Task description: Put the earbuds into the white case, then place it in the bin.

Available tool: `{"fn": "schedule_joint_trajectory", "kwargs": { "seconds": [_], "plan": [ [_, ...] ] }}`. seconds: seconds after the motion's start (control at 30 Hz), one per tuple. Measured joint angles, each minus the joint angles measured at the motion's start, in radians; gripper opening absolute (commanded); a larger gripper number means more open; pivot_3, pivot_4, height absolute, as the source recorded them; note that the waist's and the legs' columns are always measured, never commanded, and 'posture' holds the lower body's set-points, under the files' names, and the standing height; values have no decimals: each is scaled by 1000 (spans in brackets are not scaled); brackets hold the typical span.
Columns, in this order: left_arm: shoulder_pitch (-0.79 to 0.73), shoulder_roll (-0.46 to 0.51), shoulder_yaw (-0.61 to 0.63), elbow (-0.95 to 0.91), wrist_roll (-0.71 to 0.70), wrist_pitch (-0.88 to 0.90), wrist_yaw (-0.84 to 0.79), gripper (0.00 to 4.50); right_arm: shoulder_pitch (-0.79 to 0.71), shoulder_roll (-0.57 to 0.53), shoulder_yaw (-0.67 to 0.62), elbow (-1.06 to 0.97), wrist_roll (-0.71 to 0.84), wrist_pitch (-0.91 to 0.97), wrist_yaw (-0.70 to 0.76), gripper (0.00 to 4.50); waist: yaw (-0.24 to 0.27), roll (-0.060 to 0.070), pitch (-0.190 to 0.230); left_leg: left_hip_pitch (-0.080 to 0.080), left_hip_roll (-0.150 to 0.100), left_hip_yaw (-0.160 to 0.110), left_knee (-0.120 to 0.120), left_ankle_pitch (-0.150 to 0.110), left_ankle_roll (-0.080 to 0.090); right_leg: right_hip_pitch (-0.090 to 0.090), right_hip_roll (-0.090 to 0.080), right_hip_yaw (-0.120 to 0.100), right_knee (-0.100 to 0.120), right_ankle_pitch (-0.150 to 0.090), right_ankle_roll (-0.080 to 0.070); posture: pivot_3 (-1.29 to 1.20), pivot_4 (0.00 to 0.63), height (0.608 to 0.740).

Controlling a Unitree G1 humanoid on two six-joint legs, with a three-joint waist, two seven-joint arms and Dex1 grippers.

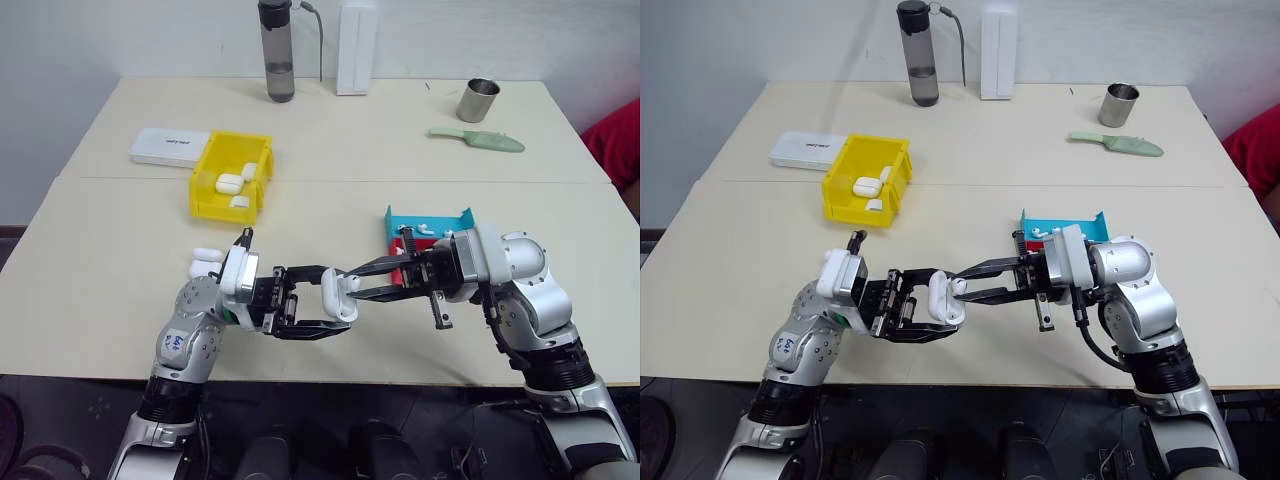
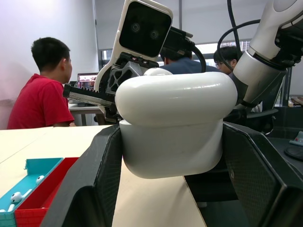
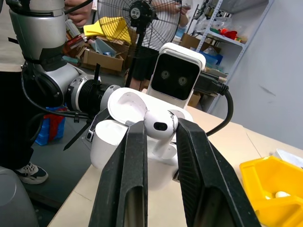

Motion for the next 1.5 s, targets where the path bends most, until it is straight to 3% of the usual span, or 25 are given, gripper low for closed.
{"fn": "schedule_joint_trajectory", "kwargs": {
  "seconds": [0.6, 0.8, 1.2, 1.33, 1.5],
  "plan": [
    [0, -8, -2, 1, 1, 3, 14, 2814, -34, -17, 22, 17, -38, -19, 16, 424, 0, 0, 0, 0, 0, 0, 0, 0, 0, 0, 0, 0, 0, 0, 0, 0, 150, 740],
    [0, -16, -9, 2, 2, 2, 14, 2814, -46, -43, 24, 1, -12, 71, 16, 424, 0, 0, 0, 0, 0, 0, 0, 0, 0, 0, 0, 0, 0, 0, 0, 0, 150, 740],
    [-40, -57, 16, -34, -26, -48, 24, 2814, -34, -94, 5, 14, -5, 179, 62, 4391, 2, -1, 1, 0, 0, 0, 0, 0, 0, 0, 0, 0, -1, 0, 0, 0, 150, 740],
    [-34, -55, 16, -31, -26, -61, 34, 2814, -17, -149, -37, 16, 4, 200, 71, 4452, 1, -1, 1, 0, 0, 0, 0, 0, 0, 0, 0, -1, -1, 0, 0, 0, 150, 740],
    [4, -16, 39, -24, -24, -87, 33, 2814, 112, -273, -202, 64, 6, 169, 87, 4452, 10, -2, 1, 0, 0, 0, 0, 0, 0, 2, 0, -1, -3, 0, 0, 0, 150, 740]
  ]
}}
